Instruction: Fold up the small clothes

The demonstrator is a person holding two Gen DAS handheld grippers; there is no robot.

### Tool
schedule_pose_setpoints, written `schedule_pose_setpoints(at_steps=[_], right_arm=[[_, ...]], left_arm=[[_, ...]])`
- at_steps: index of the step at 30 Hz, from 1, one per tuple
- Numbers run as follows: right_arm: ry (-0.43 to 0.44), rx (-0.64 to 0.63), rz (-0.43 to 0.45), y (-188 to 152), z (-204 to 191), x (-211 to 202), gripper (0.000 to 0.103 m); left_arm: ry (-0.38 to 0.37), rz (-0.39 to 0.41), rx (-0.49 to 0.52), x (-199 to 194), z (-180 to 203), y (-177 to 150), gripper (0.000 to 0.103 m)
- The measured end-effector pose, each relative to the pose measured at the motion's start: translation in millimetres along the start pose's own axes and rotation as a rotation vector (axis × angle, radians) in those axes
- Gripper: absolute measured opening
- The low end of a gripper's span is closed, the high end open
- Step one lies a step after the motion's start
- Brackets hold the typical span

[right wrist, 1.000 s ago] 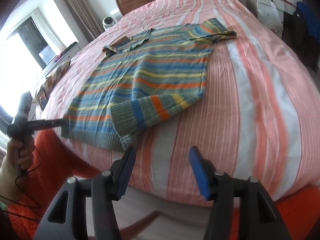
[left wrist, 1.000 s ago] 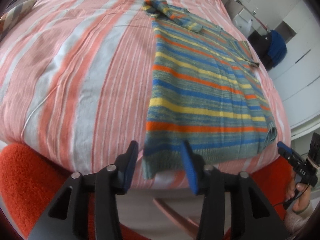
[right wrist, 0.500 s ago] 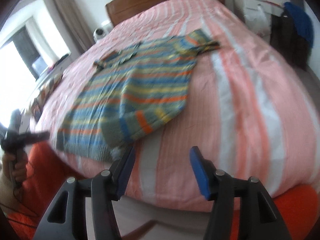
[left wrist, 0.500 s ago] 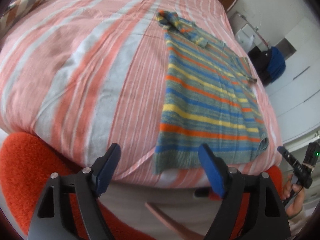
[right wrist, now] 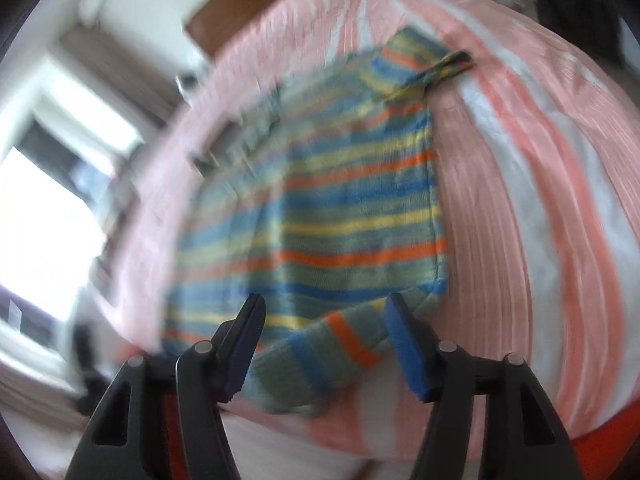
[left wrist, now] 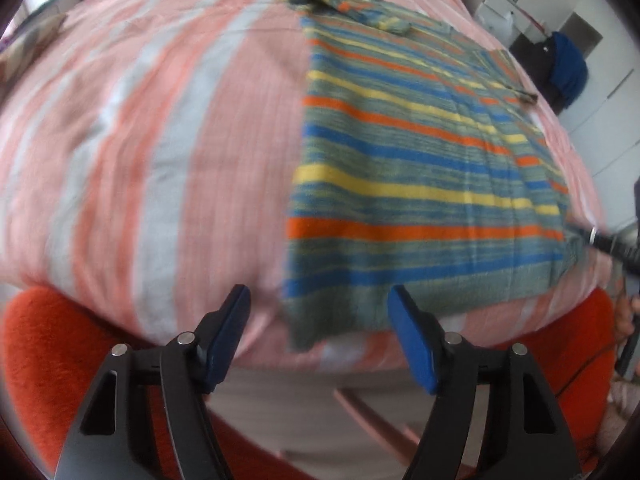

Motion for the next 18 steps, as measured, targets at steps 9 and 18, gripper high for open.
schedule_pose_setpoints(at_steps=[9, 18], right_arm=[[-0.094, 0.067, 0.009, -46, 77, -51, 0.047], [0.313, 0.136, -0.157, -48, 46, 17, 0.005]], left_arm=[[-0.042, 0.007, -0.034, 3, -22, 1, 0.075], [-0.051, 0.004, 0.038, 6, -1, 4, 0.003]])
Point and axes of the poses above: each gripper's, at about its wrist camera, not at the fingertips, and x roughly the way its jaws point, z to its right, y to its top, the point moved 3 cm from there along x, roughly the way its jaws point, and after that the axes turned 14 degrees about x, right-handed, at the moved point
